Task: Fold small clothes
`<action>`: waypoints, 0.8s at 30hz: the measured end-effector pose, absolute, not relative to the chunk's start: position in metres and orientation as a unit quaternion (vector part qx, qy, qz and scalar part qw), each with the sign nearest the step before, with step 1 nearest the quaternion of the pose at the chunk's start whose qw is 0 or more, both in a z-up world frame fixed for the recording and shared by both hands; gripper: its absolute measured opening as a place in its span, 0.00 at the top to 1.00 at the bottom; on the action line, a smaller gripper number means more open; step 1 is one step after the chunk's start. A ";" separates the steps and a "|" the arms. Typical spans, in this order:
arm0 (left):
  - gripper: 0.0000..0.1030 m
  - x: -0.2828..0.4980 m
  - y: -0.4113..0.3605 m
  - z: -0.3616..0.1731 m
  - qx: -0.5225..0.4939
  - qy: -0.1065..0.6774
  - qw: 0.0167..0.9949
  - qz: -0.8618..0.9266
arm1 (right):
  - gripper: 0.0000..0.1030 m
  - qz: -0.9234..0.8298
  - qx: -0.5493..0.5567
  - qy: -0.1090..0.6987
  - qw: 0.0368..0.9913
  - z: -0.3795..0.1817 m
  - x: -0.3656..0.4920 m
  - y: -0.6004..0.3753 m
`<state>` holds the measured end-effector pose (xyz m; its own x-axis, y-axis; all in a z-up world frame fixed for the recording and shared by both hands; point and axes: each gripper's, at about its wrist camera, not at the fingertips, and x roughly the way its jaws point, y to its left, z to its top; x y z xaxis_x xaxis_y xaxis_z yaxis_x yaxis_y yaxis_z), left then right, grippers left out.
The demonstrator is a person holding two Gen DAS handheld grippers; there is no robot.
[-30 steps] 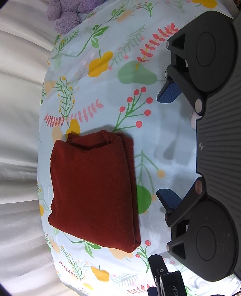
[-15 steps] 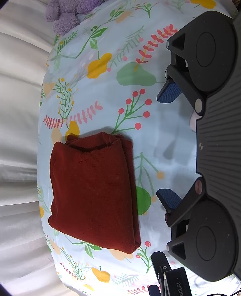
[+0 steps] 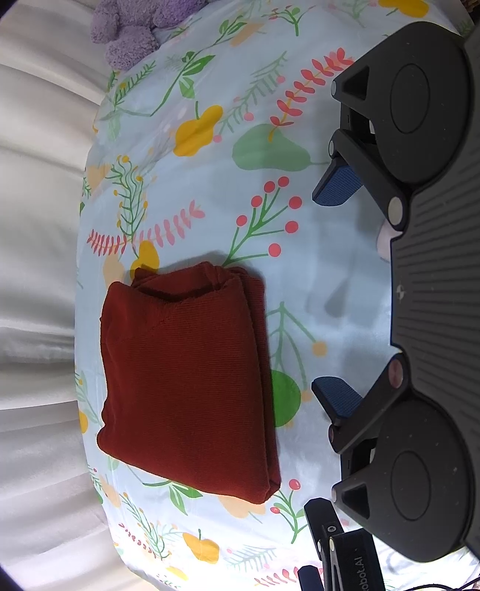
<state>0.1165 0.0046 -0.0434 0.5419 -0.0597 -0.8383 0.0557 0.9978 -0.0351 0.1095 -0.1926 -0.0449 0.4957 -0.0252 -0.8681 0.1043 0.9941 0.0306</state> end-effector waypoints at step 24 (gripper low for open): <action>0.01 0.116 0.004 -0.043 0.005 0.482 0.875 -0.045 | 0.04 -0.037 0.037 0.500 0.865 -0.041 0.106 -0.190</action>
